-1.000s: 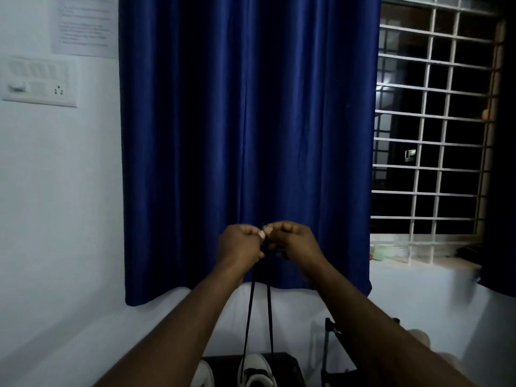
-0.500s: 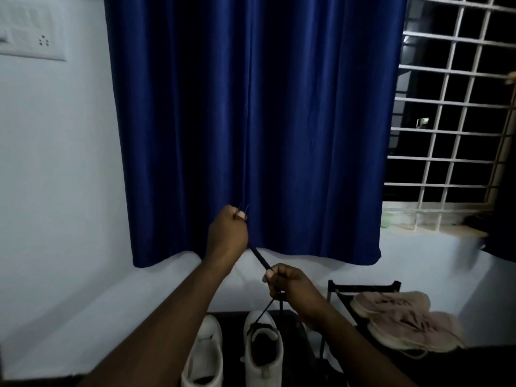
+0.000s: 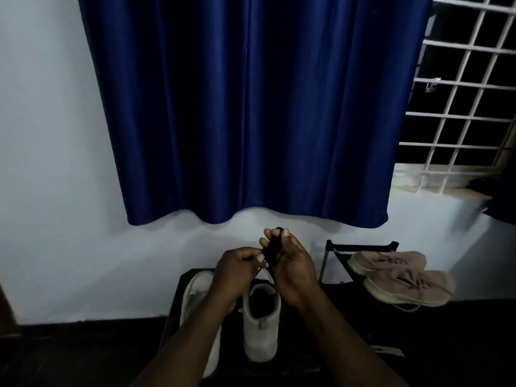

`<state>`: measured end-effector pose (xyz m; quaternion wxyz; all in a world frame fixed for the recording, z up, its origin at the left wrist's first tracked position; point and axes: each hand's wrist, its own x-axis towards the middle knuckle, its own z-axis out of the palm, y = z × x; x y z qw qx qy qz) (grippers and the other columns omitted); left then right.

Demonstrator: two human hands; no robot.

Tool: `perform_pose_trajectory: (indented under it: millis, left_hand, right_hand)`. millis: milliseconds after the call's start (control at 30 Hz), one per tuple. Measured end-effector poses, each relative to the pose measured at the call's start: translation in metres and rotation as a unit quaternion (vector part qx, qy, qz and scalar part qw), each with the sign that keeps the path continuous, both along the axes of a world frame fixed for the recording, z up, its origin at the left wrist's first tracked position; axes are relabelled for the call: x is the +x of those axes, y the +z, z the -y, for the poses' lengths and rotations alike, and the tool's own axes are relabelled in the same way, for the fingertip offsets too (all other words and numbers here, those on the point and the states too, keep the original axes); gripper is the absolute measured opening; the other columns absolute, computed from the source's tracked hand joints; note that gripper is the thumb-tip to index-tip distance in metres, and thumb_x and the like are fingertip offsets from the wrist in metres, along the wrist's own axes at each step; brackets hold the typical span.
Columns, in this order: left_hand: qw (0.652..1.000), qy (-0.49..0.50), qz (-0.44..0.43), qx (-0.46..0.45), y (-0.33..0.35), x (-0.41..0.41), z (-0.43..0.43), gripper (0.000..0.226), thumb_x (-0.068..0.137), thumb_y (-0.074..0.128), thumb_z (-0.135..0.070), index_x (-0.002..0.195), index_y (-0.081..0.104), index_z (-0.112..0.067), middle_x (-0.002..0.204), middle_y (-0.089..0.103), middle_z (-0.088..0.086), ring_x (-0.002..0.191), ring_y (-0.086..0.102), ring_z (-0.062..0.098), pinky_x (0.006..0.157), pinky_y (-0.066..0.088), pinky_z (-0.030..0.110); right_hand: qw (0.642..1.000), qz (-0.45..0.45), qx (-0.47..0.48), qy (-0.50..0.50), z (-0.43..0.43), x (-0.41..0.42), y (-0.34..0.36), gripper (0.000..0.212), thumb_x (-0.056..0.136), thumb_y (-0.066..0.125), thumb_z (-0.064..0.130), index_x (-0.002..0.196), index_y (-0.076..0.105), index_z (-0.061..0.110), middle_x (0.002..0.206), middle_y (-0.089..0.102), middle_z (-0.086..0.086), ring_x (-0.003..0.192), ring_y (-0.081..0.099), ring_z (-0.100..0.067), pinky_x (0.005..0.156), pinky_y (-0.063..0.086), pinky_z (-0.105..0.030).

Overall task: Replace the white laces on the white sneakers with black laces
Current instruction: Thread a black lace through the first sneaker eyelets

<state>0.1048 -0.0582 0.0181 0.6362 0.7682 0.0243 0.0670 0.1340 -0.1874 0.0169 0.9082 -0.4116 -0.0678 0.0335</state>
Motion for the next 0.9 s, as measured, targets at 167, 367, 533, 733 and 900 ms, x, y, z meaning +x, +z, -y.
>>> perform_pose_trajectory:
  millis: [167,367,533,733,900]
  left_hand:
    - [0.99,0.025,-0.051,-0.132,-0.031,-0.013,0.013,0.012,0.092,0.073,-0.01,0.091,0.083,-0.017,0.09,0.081,0.002,0.092,0.077,0.022,0.09,0.06,0.038]
    - [0.971,0.122,0.069,0.195,-0.072,-0.023,0.019,0.02,0.086,0.069,-0.007,0.083,0.079,-0.024,0.092,0.073,-0.009,0.083,0.068,0.008,0.073,0.052,0.021]
    - [0.944,0.137,0.106,0.281,-0.084,-0.027,0.018,0.013,0.081,0.072,-0.003,0.085,0.077,-0.014,0.096,0.065,-0.001,0.081,0.063,0.016,0.066,0.039,0.016]
    - [0.944,0.188,0.078,0.261,-0.076,-0.034,0.02,0.014,0.086,0.068,-0.017,0.099,0.062,-0.02,0.106,0.056,0.003,0.083,0.061,0.032,0.066,0.046,0.039]
    - [0.937,0.172,0.027,0.303,-0.074,-0.027,0.016,0.023,0.09,0.064,-0.027,0.111,0.064,-0.018,0.109,0.063,0.005,0.101,0.062,0.03,0.077,0.045,0.037]
  right_hand:
    - [0.991,-0.073,-0.019,-0.109,-0.014,-0.013,-0.018,0.027,0.109,0.051,0.03,0.096,0.067,0.013,0.072,0.057,0.001,0.064,0.053,-0.013,0.071,0.05,-0.032]
    - [0.96,-0.07,-0.217,-0.165,-0.018,-0.034,-0.046,0.032,0.106,0.042,0.001,0.102,0.073,0.007,0.08,0.067,-0.006,0.068,0.064,-0.016,0.061,0.053,-0.023]
    - [0.869,0.056,-0.455,-0.188,-0.008,-0.045,-0.056,0.033,0.096,0.051,-0.01,0.1,0.077,0.009,0.079,0.071,0.023,0.08,0.067,0.011,0.074,0.05,-0.008]
    - [0.678,0.21,-0.668,-0.223,0.005,-0.049,-0.072,0.033,0.076,0.072,0.009,0.102,0.08,0.028,0.099,0.075,0.002,0.093,0.068,-0.014,0.078,0.058,-0.031]
    - [0.669,0.181,-0.685,-0.227,0.003,-0.05,-0.074,0.029,0.079,0.068,0.021,0.107,0.063,0.018,0.103,0.069,-0.007,0.089,0.069,-0.032,0.072,0.058,-0.046]
